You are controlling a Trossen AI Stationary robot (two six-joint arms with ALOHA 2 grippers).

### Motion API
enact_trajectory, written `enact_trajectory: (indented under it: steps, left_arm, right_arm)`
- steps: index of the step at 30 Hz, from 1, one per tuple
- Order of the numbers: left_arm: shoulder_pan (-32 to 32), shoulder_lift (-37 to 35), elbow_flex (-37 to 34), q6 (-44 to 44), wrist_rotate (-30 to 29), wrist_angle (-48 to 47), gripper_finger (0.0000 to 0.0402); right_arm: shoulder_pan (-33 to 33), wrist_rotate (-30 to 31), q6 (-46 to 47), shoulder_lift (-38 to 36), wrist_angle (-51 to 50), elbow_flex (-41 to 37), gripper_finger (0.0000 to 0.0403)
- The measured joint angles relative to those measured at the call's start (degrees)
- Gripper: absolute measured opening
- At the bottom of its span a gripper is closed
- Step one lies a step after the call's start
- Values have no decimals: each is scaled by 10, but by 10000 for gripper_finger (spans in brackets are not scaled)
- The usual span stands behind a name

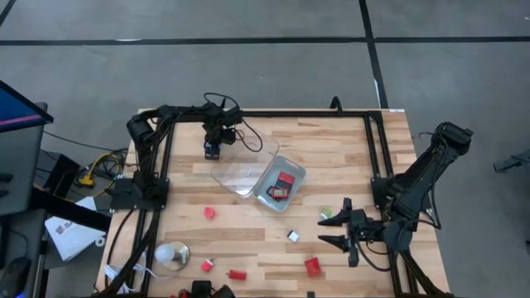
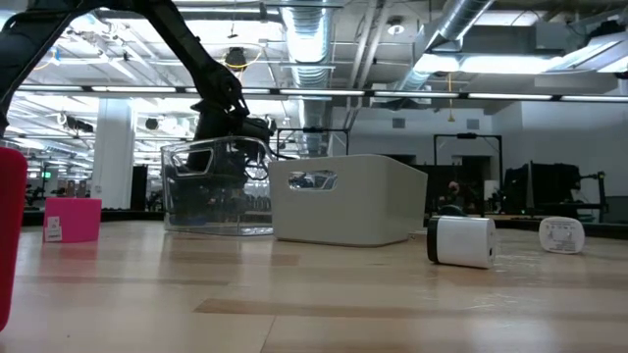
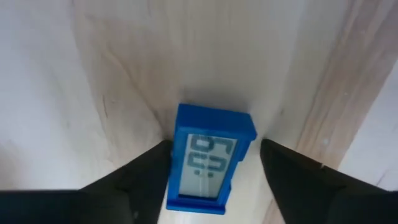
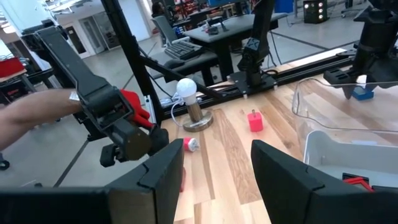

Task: Pick & Place Office items
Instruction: Put the blue digital timer into the gray bin

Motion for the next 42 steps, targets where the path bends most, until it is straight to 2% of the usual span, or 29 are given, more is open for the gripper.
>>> enact_trajectory:
  steps: [6,9,17,24,26,29,36,38,42]
  left_arm:
    - [-2,-40,-8,-8,1,7,148]
    - [-3,-60,-8,-21,0,7,129]
    - [-2,-111,-8,-39,-16,-36,129]
    - [-2,-210,-7,-57,-16,-51,132]
    - [-4,-249,-7,-68,-1,-63,132]
    - [-16,-313,-7,-86,53,-81,132]
    - [-109,-440,-6,-148,155,-86,132]
    - [-155,-456,-6,-179,182,-82,132]
    - [-261,-452,-6,-243,185,-53,132]
  right_arm:
    - [0,0,0,0,0,0,182]
    - [0,0,0,0,0,0,182]
    - [0,0,0,0,2,0,182]
    - [0,0,0,0,2,0,182]
    - [0,0,0,0,2,0,182]
    - [0,0,0,0,3,0,182]
    - [0,0,0,-1,4,0,182]
    - [0,0,0,-1,4,0,182]
    - [0,0,0,-1,4,0,182]
